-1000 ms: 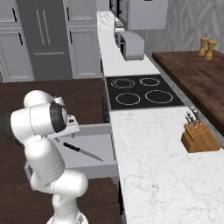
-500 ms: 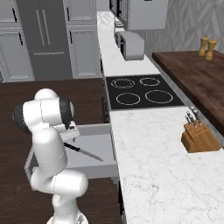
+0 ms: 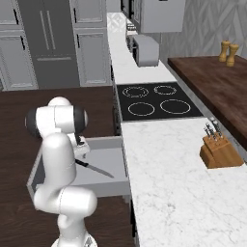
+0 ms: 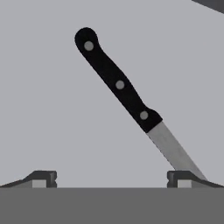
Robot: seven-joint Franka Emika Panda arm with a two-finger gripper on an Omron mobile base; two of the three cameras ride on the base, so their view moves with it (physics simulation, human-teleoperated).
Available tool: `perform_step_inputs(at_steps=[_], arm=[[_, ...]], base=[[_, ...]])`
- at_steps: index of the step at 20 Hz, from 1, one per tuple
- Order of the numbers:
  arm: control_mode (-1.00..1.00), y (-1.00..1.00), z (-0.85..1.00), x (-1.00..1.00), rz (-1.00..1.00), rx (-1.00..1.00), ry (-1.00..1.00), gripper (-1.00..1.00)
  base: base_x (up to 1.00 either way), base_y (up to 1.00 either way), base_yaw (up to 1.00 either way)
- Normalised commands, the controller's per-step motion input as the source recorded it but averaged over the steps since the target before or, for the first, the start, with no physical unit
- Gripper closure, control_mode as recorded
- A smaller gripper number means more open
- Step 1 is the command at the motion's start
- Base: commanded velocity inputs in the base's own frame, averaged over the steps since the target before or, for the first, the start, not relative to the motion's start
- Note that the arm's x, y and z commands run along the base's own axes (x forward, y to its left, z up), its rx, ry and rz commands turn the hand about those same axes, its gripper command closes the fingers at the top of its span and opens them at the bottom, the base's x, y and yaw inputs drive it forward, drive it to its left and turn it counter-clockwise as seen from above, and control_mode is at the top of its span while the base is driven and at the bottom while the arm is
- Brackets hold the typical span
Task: Pick up the knife from the drawer and place it on the cutting board. Then place the meat from the plate to the cutting board.
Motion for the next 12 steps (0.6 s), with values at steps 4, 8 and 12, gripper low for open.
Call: perform_step_inputs(at_steps=[4, 8, 12], arm=[[-1.0, 0.0, -0.34, 0.28, 0.0, -0.07, 0.09, -1.0], [-1.0, 0.0, -0.32, 0.28, 0.0, -0.07, 0.01, -1.0], [-1.0, 0.0, -0.37, 0.16, 0.0, -0.09, 0.0, -1.0]], base=[[0.0, 0.0, 0.0], [0.0, 0.0, 0.0], [0.0, 0.0, 0.0]])
